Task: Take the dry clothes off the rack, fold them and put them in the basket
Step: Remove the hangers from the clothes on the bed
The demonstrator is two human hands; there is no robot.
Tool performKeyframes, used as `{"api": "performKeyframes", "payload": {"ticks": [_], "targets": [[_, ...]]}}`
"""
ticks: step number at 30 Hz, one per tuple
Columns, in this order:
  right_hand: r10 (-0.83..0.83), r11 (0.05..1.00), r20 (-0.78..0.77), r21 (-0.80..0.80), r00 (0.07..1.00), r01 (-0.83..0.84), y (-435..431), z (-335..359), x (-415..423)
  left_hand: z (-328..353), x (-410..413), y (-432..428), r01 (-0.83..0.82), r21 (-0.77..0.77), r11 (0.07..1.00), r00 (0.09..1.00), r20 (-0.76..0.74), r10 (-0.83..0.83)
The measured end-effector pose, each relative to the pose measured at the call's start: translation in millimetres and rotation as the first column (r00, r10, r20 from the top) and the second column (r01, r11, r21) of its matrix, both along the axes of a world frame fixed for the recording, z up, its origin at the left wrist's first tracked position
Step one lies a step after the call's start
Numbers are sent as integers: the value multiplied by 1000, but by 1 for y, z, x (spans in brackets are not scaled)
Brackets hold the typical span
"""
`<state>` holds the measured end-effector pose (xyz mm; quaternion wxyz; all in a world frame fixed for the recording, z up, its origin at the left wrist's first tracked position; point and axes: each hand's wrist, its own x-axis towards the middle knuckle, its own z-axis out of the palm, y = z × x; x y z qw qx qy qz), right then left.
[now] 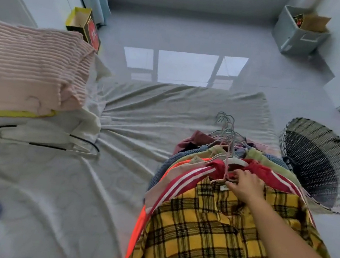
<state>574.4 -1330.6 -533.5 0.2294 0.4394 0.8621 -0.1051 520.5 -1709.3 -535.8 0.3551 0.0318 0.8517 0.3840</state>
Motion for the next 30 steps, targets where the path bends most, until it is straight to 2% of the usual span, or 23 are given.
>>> {"api": "performKeyframes", "payload": {"ticks": [1, 2, 3, 4, 5, 6, 9, 14, 16, 20, 24, 26, 28, 30], "targets": [[49, 997, 1, -60, 999, -49, 0, 6, -1, 7, 21, 1, -1, 54, 999, 986, 168, -8], [84, 981, -43, -171, 996, -90, -3, 12, 1, 13, 34, 5, -90, 85, 992, 972, 223, 69], [108, 949, -112, -286, 988, -136, -8, 19, 3, 14, 41, 4, -122, 174, 977, 962, 263, 73], [133, 915, -174, -357, 976, -188, -15, 27, 6, 16, 44, 8, -273, 178, 946, 921, 333, 203], [167, 896, -215, -375, 962, -240, -25, 38, 8, 23, 42, 15, -367, 187, 911, 891, 352, 287], [200, 883, -255, -372, 946, -287, -33, 49, 10, 34, 38, 24, -385, 153, 910, 876, 371, 308], [253, 867, -350, -332, 902, -372, -60, 84, 11, 51, 27, 33, -269, 155, 950, 926, 314, 211], [218, 862, -479, -314, 850, -398, -111, 140, 6, 99, 13, 52, -118, 257, 959, 978, 199, 67], [212, 875, -529, -270, 821, -401, -134, 161, -4, 121, 8, 53, -145, 278, 950, 977, 191, 93], [268, 893, -572, -155, 775, -423, -184, 205, -34, 158, -13, 38, -247, 309, 918, 968, 44, 246], [289, 896, -575, -120, 766, -428, -219, 245, -66, 190, -54, -4, -315, 447, 838, 942, 36, 334], [275, 887, -565, -162, 778, -431, -227, 262, -76, 206, -74, -31, -402, 515, 757, 913, 166, 372], [267, 876, -552, -204, 790, -438, -236, 276, -82, 221, -88, -57, -546, 572, 611, 837, 372, 401], [292, 880, -529, -178, 797, -441, -248, 289, -83, 230, -97, -81, -593, 617, 517, 804, 484, 345]]}}
